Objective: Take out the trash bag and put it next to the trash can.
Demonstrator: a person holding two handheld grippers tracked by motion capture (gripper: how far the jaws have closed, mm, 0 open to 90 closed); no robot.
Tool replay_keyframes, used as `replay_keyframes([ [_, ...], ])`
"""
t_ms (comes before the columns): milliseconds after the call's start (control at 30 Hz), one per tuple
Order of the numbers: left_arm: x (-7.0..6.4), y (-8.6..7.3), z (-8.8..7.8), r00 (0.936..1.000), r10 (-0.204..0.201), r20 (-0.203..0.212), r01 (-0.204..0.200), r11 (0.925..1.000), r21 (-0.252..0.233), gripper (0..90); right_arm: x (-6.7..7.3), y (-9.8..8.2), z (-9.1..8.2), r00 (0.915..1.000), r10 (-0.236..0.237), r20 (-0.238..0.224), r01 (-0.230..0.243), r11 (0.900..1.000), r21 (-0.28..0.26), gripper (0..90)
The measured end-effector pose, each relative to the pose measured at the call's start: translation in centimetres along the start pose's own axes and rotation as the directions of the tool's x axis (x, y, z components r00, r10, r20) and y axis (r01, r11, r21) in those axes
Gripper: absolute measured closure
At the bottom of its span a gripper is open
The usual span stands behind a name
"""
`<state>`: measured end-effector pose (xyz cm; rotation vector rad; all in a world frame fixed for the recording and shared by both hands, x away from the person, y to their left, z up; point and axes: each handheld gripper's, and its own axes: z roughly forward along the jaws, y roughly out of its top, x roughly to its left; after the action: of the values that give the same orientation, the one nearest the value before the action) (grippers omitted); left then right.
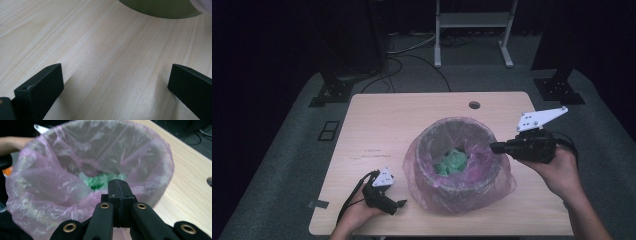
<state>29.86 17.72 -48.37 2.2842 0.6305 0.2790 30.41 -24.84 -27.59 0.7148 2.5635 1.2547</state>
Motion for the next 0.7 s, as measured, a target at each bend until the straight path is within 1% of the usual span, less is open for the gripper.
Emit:
replay_keyframes([
  [133,0.0,0.0,0.0,1.0,0.0,0.0,0.0,1.0,0.0,0.0,0.0,1.1,0.6,0.9997,-0.007,-0.022,0.007,1.0,-0.001,90.0],
  [300,0.0,0.0,0.0,1.0,0.001,0.001,-0.001,1.0,0.0,0.0,0.3,2.6,1.5,0.9985,-0.03,-0.046,0.03,1.0,-0.004,90.0],
  [400,0.0,0.0,0.0,1.0,0.001,0.002,-0.001,1.0,0.0,0.0,0.5,3.5,2.1,0.9976,-0.046,-0.051,0.046,0.999,0.002,90.0],
  [600,0.0,0.0,0.0,1.0,0.002,0.002,-0.002,1.0,0.0,0.0,1.1,5.1,3.3,0.9945,-0.076,-0.072,0.076,0.997,-0.002,90.0],
  [700,0.0,0.0,0.0,1.0,0.003,0.002,-0.003,1.0,0.0,0.0,1.3,5.7,3.9,0.9933,-0.088,-0.075,0.088,0.996,-0.003,90.0],
])
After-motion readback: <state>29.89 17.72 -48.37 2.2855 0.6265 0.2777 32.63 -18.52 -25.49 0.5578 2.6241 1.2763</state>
